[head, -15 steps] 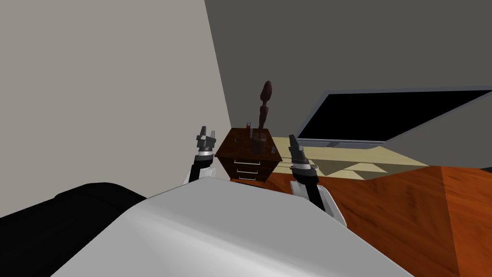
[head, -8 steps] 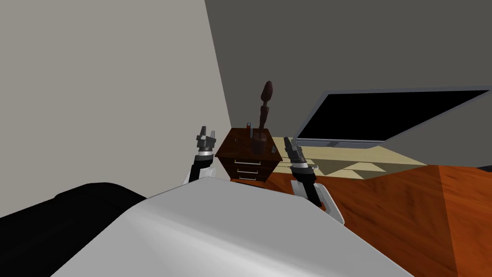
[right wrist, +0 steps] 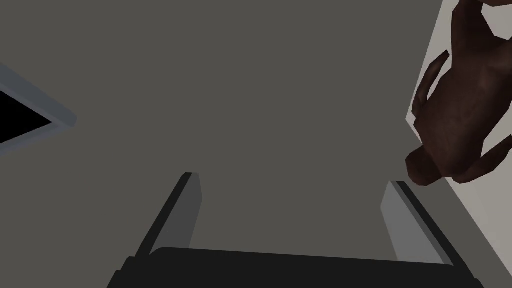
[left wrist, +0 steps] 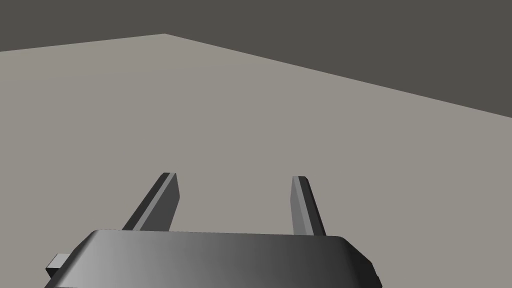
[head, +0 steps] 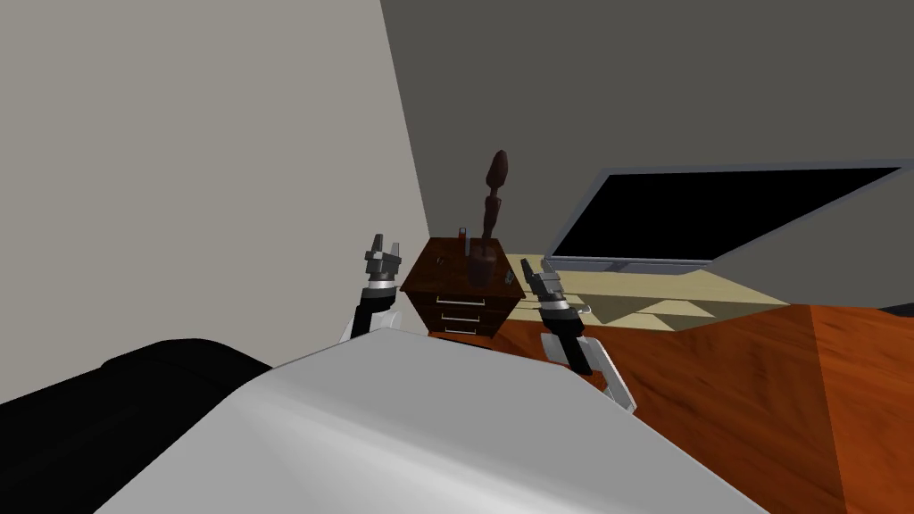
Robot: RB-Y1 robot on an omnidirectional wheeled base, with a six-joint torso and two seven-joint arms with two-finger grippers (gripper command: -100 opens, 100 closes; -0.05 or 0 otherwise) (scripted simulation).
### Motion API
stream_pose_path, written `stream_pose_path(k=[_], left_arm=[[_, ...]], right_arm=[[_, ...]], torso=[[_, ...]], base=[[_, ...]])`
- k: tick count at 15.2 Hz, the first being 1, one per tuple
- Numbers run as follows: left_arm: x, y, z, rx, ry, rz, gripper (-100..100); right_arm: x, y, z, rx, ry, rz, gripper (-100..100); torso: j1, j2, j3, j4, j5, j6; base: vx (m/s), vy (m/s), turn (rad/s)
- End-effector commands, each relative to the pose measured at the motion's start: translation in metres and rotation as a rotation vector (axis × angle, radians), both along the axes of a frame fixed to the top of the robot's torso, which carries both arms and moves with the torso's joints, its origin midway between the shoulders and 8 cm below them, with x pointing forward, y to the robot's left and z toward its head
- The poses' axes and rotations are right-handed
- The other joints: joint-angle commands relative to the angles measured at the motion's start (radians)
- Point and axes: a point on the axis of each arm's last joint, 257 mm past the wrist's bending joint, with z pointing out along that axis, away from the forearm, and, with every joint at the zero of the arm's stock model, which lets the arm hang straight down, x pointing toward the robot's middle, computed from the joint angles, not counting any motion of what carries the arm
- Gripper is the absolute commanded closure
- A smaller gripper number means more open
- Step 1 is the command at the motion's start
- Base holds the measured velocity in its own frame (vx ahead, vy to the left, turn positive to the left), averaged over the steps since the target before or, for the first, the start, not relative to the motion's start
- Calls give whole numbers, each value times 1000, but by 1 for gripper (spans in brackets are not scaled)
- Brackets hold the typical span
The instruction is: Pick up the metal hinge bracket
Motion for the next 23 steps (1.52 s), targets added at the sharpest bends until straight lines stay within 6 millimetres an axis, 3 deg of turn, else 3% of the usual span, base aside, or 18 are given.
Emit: stream_pose_path(k=[1,11,14,16,23], left_arm=[[0,0,0,0,0,0,0],[0,0,0,0,0,0,0],[0,0,0,0,0,0,0],[0,0,0,0,0,0,0],[0,0,0,0,0,0,0]], right_arm=[[5,-3,-7,-70,1,-34,-100],[23,-14,-37,-312,17,-145,-100],[35,-22,-57,-446,35,-202,-100],[35,-22,-57,-471,28,-213,-100],[50,-34,-87,-688,49,-296,-100]], torso=[[0,0,0,0,0,0],[0,0,0,0,0,0],[0,0,0,0,0,0],[0,0,0,0,0,0],[0,0,0,0,0,0]], base=[[-4,13,-10],[-4,11,-8],[-5,14,-13],[-5,14,-7],[-3,11,-8]])
